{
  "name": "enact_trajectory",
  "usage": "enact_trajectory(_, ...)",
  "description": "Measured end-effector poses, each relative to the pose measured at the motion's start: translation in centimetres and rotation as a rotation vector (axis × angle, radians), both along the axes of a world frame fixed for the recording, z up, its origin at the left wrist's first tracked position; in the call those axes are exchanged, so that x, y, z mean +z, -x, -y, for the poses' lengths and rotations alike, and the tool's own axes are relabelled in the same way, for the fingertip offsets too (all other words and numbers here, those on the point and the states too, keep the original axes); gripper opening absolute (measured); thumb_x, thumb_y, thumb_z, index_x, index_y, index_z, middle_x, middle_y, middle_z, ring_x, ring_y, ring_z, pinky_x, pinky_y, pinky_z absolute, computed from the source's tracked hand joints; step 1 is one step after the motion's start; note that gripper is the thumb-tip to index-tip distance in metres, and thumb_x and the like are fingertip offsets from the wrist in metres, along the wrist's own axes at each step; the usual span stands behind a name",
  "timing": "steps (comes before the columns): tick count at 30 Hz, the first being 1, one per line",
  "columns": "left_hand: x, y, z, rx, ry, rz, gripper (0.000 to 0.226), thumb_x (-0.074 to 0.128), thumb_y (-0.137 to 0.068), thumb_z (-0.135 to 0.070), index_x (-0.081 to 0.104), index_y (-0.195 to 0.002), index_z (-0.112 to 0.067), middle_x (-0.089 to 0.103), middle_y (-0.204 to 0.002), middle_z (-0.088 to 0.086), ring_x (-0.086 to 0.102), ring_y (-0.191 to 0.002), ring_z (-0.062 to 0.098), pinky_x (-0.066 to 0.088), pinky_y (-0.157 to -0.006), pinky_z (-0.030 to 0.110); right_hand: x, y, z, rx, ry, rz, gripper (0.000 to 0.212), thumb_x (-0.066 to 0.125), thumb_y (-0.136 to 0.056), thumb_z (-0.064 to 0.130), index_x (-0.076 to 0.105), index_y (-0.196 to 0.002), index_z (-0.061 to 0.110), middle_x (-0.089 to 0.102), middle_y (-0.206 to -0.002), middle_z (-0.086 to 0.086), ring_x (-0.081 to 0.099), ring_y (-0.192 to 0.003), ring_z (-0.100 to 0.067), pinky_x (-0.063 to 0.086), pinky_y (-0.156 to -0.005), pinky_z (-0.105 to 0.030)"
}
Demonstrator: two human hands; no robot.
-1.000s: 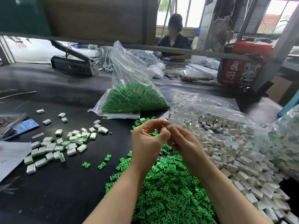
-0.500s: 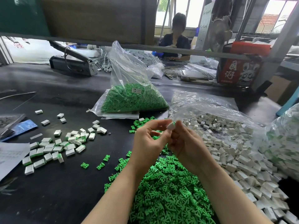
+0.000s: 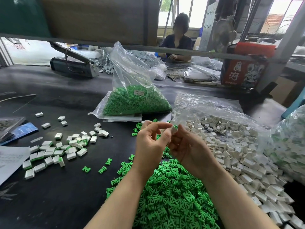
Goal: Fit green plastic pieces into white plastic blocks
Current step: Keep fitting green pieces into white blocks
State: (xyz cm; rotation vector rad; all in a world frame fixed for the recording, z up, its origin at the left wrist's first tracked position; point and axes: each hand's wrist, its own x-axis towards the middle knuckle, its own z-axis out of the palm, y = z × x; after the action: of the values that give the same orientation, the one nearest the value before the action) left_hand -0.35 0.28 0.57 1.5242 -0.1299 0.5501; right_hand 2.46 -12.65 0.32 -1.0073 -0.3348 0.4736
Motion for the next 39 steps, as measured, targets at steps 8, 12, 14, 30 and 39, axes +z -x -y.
enact_trajectory(8, 0.0, 0.0, -0.1, 0.016, 0.022, -0.023, 0.015, 0.067, -0.075, -0.029, 0.075, -0.083, -0.018, 0.064, -0.087, 0.017, 0.063, -0.077, 0.037, 0.058, -0.074, 0.049, 0.2, 0.4, 0.0, -0.038, 0.058, 0.08, 0.021, 0.062, -0.088, 0.029, 0.077, -0.089, 0.015, 0.064, -0.077, 0.0, 0.05, -0.067, -0.009, 0.041, -0.054, -0.017)
enact_trajectory(12, 0.1, 0.2, -0.1, -0.006, 0.041, -0.036, 0.012, 0.065, -0.076, -0.022, 0.074, -0.083, -0.018, 0.063, -0.09, 0.026, 0.063, -0.079, 0.037, 0.057, -0.076, 0.051, 0.4, 0.4, 0.2, -0.048, 0.097, 0.106, 0.022, 0.075, -0.08, 0.034, 0.076, -0.09, 0.014, 0.061, -0.074, 0.001, 0.046, -0.067, -0.01, 0.038, -0.055, -0.018)
enact_trajectory(14, 0.2, 0.2, 0.0, -0.025, 0.058, -0.037, 0.013, 0.064, -0.075, -0.02, 0.073, -0.083, -0.015, 0.063, -0.09, 0.028, 0.063, -0.076, 0.031, 0.057, -0.075, 0.049, 0.3, 0.2, 0.2, -0.043, 0.101, 0.105, 0.041, 0.087, -0.067, 0.041, 0.074, -0.092, 0.011, 0.06, -0.075, 0.0, 0.047, -0.065, -0.009, 0.038, -0.055, -0.019)
enact_trajectory(30, 0.0, -0.2, -0.3, -0.148, 0.207, -0.086, 0.018, 0.059, -0.086, 0.012, 0.074, -0.092, 0.004, 0.074, -0.073, 0.002, 0.066, -0.065, 0.003, 0.05, -0.062, 0.012, 0.3, -0.2, 1.0, -0.098, 0.11, 0.156, 0.04, 0.088, -0.067, 0.025, 0.064, -0.095, 0.01, 0.066, -0.079, -0.003, 0.058, -0.069, -0.01, 0.043, -0.061, -0.019)
enact_trajectory(39, 0.3, 0.0, -0.1, -0.092, 0.187, -0.061, 0.012, 0.071, -0.077, -0.004, 0.076, -0.084, -0.012, 0.075, -0.077, 0.002, 0.067, -0.07, 0.011, 0.055, -0.068, 0.021, 0.2, -0.2, 0.8, -0.118, 0.128, 0.195, 0.041, 0.081, -0.067, 0.024, 0.059, -0.099, 0.011, 0.063, -0.084, -0.002, 0.051, -0.073, -0.013, 0.039, -0.062, -0.022)
